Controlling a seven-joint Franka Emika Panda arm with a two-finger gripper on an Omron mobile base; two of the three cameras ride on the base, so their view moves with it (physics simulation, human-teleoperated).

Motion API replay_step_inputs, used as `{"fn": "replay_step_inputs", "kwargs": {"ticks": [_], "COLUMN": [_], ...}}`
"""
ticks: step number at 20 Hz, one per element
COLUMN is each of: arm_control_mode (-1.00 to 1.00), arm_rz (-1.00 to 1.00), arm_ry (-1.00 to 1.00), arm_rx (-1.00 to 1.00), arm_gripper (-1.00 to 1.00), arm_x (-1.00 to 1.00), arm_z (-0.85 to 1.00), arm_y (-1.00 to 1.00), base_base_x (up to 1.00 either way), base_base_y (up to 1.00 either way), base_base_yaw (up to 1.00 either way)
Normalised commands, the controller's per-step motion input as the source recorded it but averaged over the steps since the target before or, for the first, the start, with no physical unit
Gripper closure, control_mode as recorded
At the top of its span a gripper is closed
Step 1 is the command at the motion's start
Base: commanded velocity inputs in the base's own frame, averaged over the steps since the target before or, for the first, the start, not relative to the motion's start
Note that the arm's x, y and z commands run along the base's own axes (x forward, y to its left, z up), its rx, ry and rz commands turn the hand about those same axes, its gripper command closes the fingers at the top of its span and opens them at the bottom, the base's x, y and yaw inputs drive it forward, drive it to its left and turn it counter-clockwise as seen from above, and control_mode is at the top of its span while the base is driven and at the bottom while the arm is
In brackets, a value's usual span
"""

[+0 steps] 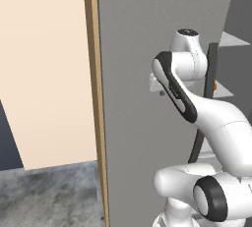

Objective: Take the tangerine and mango from the second highest rack and move them to the highest rack where the mango and broccoli are located, to maximize freezer space. Close the freezer door after rearranging.

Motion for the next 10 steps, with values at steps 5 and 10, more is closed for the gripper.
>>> {"fn": "replay_step_inputs", "kwargs": {"ticks": [5,10], "arm_control_mode": [-1.0,-1.0], "arm_rz": [0.0,0.0], "arm_ry": [-0.22,-0.49], "arm_rx": [0.0,0.0], "arm_gripper": [-1.0,-1.0], "arm_x": [-0.45,-0.68], "arm_z": [0.26,0.68], "arm_y": [0.0,0.0], "base_base_x": [0.0,0.0], "base_base_y": [0.0,0.0], "base_base_yaw": [0.0,0.0]}}
